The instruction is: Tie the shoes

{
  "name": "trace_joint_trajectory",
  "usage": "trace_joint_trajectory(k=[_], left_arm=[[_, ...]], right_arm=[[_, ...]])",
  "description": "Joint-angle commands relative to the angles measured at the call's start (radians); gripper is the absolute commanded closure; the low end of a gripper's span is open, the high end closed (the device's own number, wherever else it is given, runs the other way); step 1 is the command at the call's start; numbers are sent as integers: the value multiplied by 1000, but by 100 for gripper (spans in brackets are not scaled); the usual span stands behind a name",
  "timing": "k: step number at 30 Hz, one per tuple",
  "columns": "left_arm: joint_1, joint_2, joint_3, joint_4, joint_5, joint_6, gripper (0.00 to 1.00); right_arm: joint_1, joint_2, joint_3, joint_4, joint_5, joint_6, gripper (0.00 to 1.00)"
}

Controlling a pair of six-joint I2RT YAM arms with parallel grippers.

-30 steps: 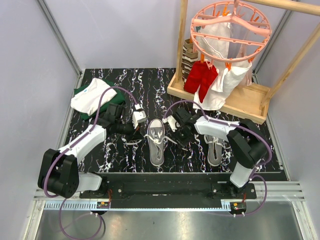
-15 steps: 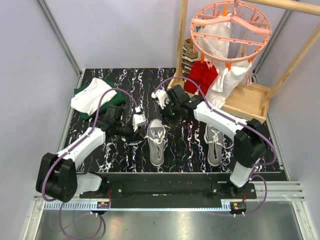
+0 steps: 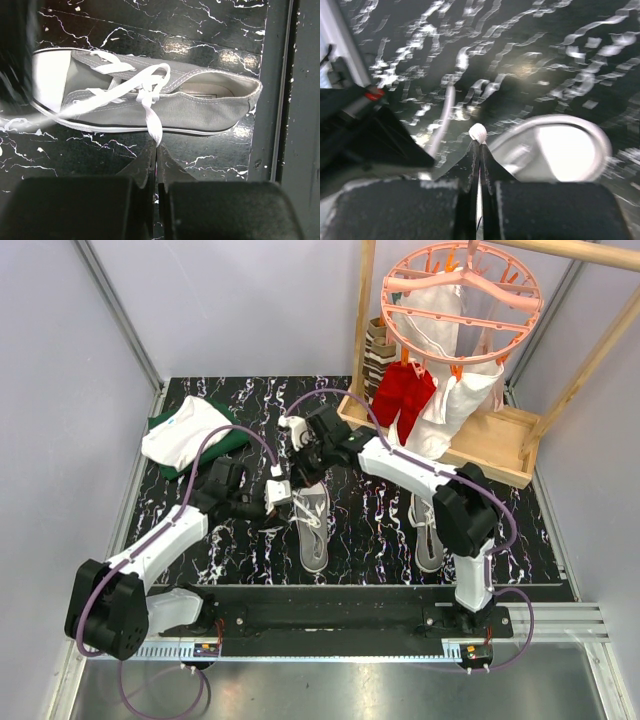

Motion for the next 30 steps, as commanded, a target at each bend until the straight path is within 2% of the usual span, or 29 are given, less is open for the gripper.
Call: trace_joint_trajectory(k=[1,3,4,7,10,18,23,30], left_arm=[[-10,-36,-21,44,38,46,100],[-13,-42,-28,47,27,48,100],[-13,-43,-29,48,24,47,100],[-11,-46,-32,60,16,31,100],[-13,-48,-35,83,15,8,100],[-14,-30,-32,137,4,-29,100],[-20,-13,-26,159,-1,-39,100],[-42,3,-15,162,-8,-42,100]], right_arm=[[52,38,66,75,-90,95,100],[58,50,65,74,-101,105,100],[58,52,62,72,-111,108,84],[55,15,23,51,-95,91,54],[36,-46,-16,12,-75,65,44],[-20,-172,-159,-51,-165,95,45],[-20,-160,-214,-35,-237,175,40],[-20,-112,-205,-3,-274,220,39]])
